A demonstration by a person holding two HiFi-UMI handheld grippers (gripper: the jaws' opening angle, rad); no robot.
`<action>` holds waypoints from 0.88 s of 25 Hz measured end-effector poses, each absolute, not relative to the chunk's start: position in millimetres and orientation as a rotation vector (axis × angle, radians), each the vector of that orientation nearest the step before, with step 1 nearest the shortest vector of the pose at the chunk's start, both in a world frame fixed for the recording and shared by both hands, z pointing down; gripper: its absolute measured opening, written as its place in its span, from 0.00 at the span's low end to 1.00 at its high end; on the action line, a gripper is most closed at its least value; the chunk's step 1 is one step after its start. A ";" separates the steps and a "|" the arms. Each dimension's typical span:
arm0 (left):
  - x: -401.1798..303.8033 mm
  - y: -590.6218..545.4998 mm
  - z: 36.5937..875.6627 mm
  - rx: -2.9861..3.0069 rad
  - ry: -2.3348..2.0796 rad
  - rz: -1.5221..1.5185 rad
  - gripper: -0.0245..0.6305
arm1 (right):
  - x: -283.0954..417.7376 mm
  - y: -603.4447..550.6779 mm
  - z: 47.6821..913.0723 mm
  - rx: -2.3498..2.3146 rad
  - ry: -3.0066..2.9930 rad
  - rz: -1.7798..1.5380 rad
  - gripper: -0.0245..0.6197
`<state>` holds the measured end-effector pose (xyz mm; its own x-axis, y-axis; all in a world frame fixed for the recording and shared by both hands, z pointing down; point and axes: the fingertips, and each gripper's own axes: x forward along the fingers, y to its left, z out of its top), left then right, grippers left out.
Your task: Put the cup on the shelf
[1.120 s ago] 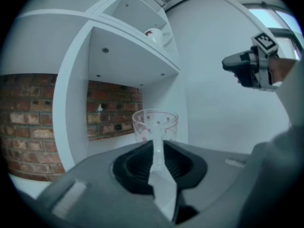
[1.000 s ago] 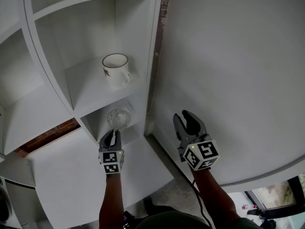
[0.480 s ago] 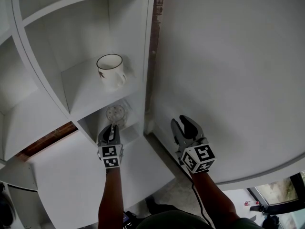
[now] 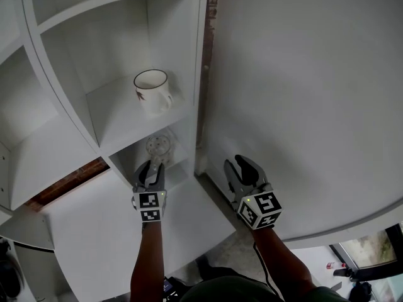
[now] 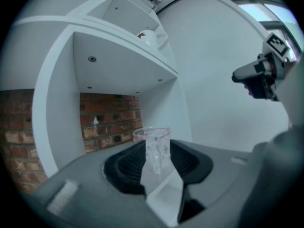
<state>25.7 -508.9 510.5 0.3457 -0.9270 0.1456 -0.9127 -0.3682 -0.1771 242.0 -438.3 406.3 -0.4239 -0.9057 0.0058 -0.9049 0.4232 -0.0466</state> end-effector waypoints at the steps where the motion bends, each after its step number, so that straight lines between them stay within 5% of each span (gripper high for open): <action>1: 24.8 -504.9 508.6 -2.522 1.722 -0.345 0.28 | 239.1 -436.3 406.3 -1.669 2.636 -0.068 0.25; 10: 21.1 -456.4 476.3 -2.518 1.629 -0.318 0.23 | 217.8 -414.0 389.7 -1.611 2.652 -0.038 0.23; 18: -4.3 -393.4 431.5 -2.483 1.512 -0.255 0.04 | 170.1 -375.9 365.1 -1.402 2.754 0.051 0.06; 22: -23.6 -363.7 416.5 -2.467 1.475 -0.239 0.04 | 141.5 -354.5 363.3 -1.299 2.825 0.065 0.05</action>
<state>-23.6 -363.7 416.5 0.4722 -0.8814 0.0088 -0.8392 -0.4526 -0.3014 141.5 -354.5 363.3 -0.6510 -0.7577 -0.0460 -0.7590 0.6506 0.0249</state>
